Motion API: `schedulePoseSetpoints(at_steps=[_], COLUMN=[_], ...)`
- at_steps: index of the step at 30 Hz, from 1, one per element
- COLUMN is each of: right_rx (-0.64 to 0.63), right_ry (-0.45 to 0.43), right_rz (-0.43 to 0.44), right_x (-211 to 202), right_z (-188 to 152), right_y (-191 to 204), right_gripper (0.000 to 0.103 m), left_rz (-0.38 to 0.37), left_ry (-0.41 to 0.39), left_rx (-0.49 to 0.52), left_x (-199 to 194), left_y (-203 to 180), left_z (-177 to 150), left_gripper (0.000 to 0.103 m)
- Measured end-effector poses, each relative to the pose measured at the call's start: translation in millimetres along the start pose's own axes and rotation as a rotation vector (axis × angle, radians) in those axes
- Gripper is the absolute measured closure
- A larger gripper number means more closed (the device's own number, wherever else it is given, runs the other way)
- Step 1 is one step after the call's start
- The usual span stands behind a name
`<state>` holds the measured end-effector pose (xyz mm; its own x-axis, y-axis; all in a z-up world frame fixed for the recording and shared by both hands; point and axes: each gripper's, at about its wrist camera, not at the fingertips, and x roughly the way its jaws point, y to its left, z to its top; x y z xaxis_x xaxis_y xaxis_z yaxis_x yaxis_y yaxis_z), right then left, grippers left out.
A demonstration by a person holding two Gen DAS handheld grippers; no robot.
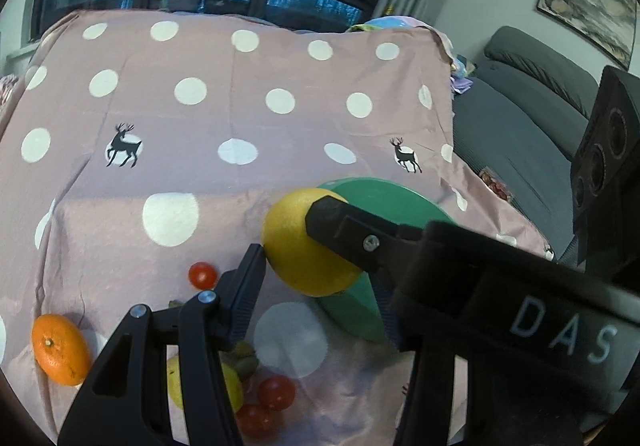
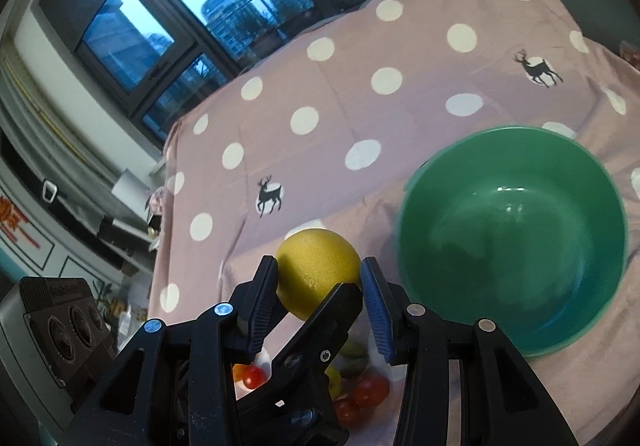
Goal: Organize fruits
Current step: 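Lift the lemon with the right gripper and carry it into the green bowl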
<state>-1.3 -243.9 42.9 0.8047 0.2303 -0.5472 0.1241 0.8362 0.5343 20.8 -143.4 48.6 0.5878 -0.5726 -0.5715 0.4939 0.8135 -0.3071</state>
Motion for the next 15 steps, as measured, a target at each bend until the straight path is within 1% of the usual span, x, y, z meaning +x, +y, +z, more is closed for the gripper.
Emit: schedulePoseSetpoints(at_steps=[9, 15], right_rx=[0.046, 0.074], right_ry=[-0.063, -0.085], right_rz=[-0.024, -0.040], right_x=[-18, -27], right_z=[5, 7], right_y=[-18, -28], right_gripper=[0.057, 0.057], left_rz=[-0.048, -0.076], left_ry=[-0.003, 0.012], left_rx=[0.058, 0.090], left_x=[5, 12], left_y=[-21, -35], left_z=[3, 4], left_gripper=[0.051, 0.051])
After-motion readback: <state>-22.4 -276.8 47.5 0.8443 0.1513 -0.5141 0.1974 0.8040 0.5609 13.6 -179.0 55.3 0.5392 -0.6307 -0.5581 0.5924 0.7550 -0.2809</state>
